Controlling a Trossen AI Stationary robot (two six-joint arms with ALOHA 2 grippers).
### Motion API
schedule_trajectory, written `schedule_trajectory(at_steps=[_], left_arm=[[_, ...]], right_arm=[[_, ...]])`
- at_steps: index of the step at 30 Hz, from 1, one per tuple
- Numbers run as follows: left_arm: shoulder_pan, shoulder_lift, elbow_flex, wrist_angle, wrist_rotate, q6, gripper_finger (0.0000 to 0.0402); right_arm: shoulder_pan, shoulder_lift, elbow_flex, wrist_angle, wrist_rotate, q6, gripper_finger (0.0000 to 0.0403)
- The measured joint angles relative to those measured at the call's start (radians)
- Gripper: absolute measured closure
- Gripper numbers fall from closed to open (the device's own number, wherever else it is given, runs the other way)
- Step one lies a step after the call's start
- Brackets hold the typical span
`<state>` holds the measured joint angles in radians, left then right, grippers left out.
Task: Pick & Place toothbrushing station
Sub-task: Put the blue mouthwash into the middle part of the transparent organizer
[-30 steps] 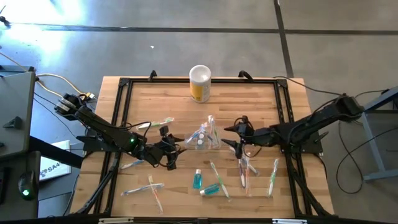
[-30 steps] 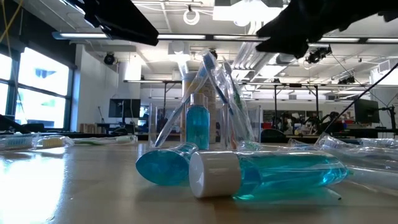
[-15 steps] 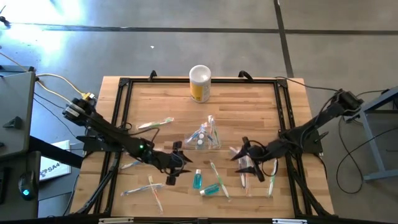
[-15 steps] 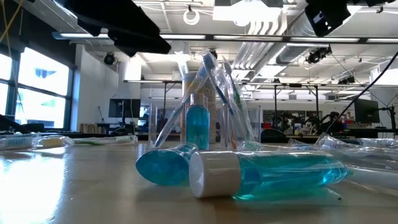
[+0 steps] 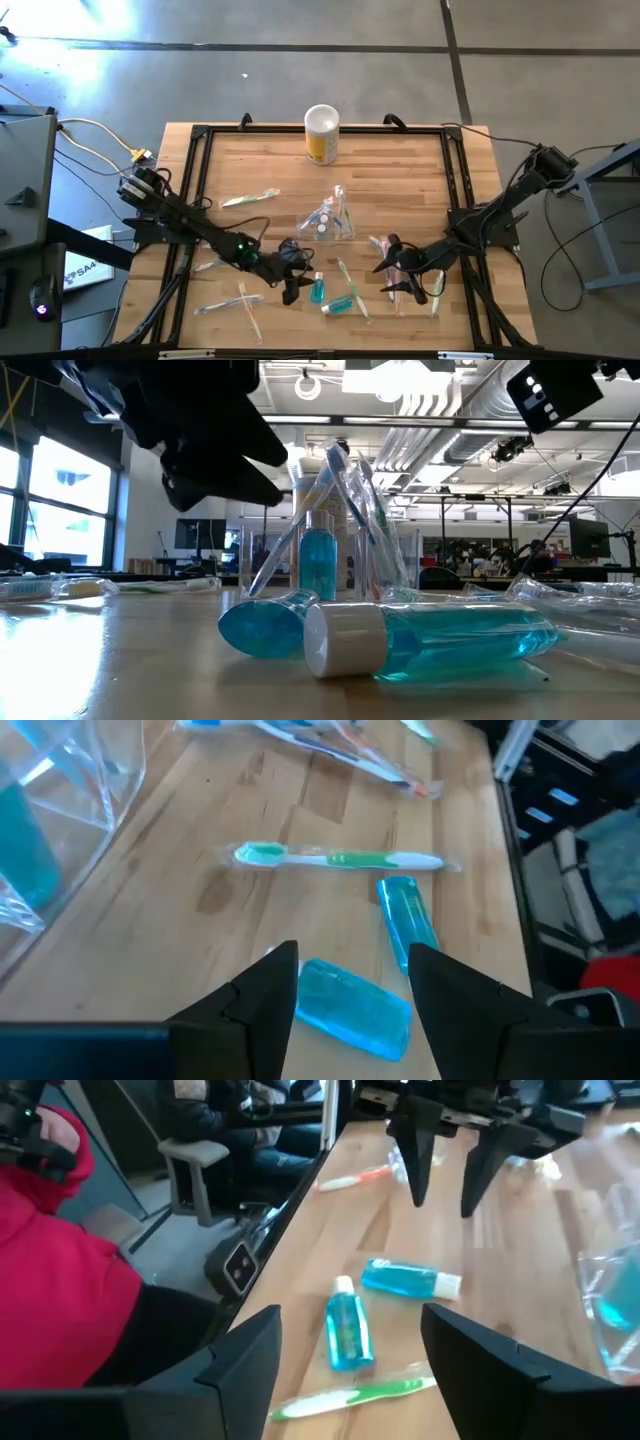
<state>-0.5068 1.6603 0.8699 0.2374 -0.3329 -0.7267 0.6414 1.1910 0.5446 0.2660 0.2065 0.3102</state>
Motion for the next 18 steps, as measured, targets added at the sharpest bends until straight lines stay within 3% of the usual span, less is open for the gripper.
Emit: schedule_trajectory(at_steps=[5,15,18], left_arm=[[-0.018,0.092,0.137,-0.117,-0.047,-0.047,0.0215],[-0.008,0.256,0.489,-0.700,-0.122,-0.377,0.0215],[0.009,0.302,0.544,-0.712,-0.121,-0.405,0.0215]], right_arm=[[0.021,0.054,0.000,0.069,0.000,0.000,0.0170],[0.021,0.074,0.000,0.108,-0.025,-0.007,0.0170],[0.024,0.074,0.000,0.106,-0.034,-0.013,0.0170]])
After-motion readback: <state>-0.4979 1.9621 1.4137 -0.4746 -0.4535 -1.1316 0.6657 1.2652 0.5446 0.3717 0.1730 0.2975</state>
